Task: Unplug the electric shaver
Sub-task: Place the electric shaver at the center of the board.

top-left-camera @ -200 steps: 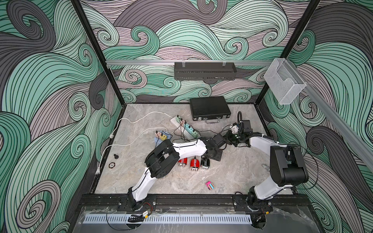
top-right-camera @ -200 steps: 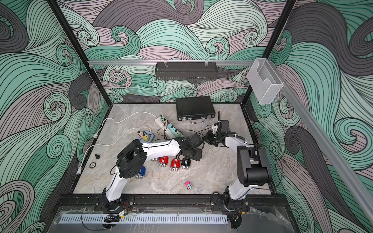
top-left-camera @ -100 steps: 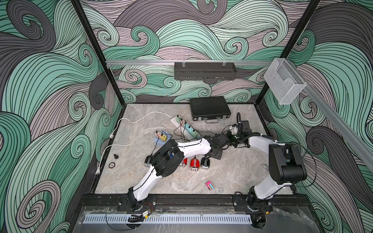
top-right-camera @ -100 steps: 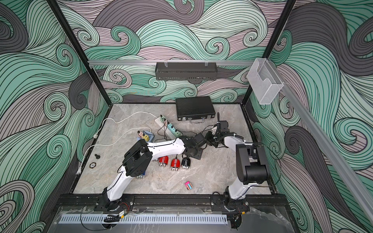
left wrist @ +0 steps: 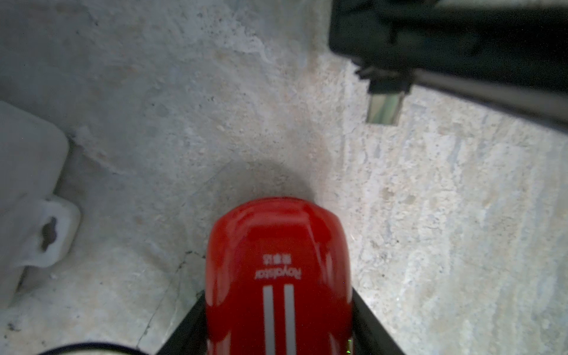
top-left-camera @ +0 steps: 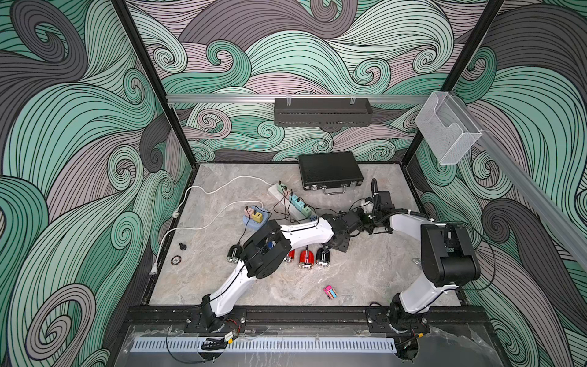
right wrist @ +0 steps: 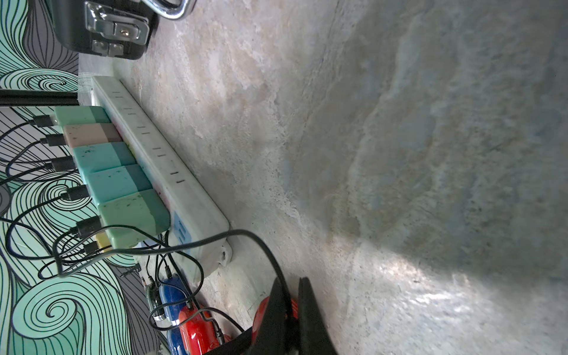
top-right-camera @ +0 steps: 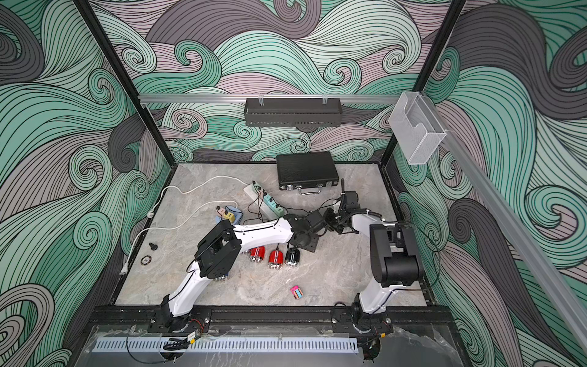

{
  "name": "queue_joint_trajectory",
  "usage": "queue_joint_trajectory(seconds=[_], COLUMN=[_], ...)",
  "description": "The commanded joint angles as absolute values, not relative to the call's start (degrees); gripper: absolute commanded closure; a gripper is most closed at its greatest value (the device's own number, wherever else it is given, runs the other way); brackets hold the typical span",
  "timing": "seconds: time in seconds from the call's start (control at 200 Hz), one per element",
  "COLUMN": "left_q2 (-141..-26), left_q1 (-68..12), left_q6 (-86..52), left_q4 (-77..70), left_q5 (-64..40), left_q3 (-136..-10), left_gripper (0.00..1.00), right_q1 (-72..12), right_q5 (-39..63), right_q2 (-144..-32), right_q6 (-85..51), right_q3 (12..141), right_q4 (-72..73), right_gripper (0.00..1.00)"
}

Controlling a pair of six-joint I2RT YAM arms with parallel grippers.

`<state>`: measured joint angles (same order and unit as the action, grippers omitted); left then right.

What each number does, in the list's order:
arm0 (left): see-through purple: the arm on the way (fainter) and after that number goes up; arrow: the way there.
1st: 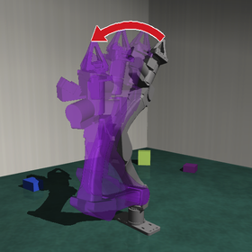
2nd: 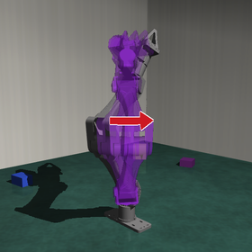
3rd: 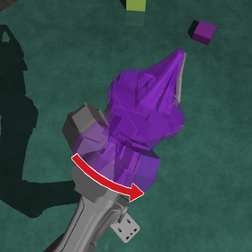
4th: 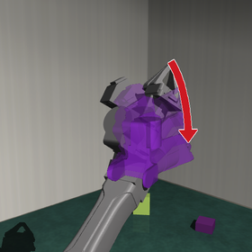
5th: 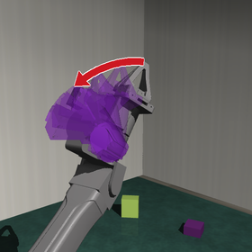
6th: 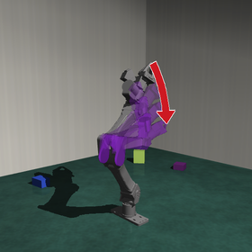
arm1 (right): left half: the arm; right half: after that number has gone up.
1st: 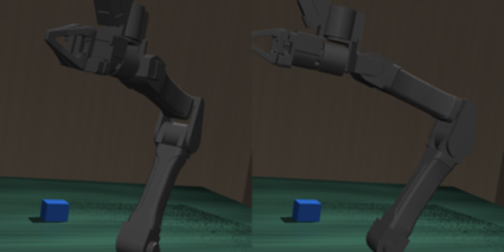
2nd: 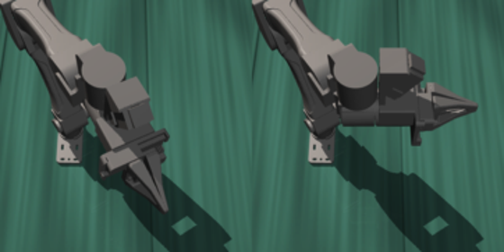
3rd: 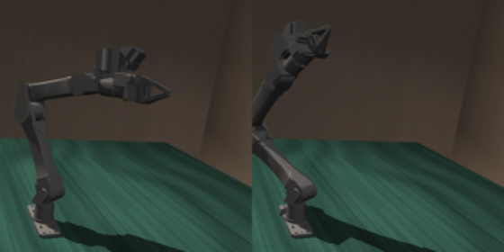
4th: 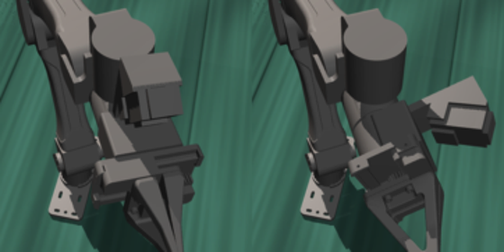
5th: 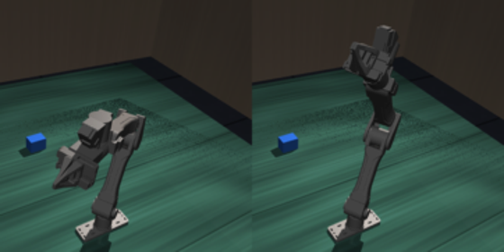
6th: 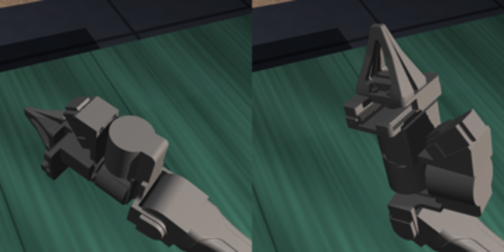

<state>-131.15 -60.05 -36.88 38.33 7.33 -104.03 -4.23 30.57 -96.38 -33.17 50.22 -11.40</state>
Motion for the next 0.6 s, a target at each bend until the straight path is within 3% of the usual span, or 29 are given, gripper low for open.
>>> queue_joint_trajectory(seconds=[0.0,0.595], left_q2=[-132.59,-132.99], left_q1=[-60.52,-61.00], left_q6=[-37.71,-37.09], left_q4=[42.27,42.75], left_q5=[9.20,9.39], left_q3=[-106.00,-107.31], left_gripper=[0.64,0.43], right_q1=[-4.04,-3.96], right_q5=[30.23,30.83], right_q2=[-96.69,-96.35], right_q6=[-32.97,-33.48], right_q3=[50.30,49.96], right_q4=[-11.63,-11.08], right_gripper=[0.92,0.90])
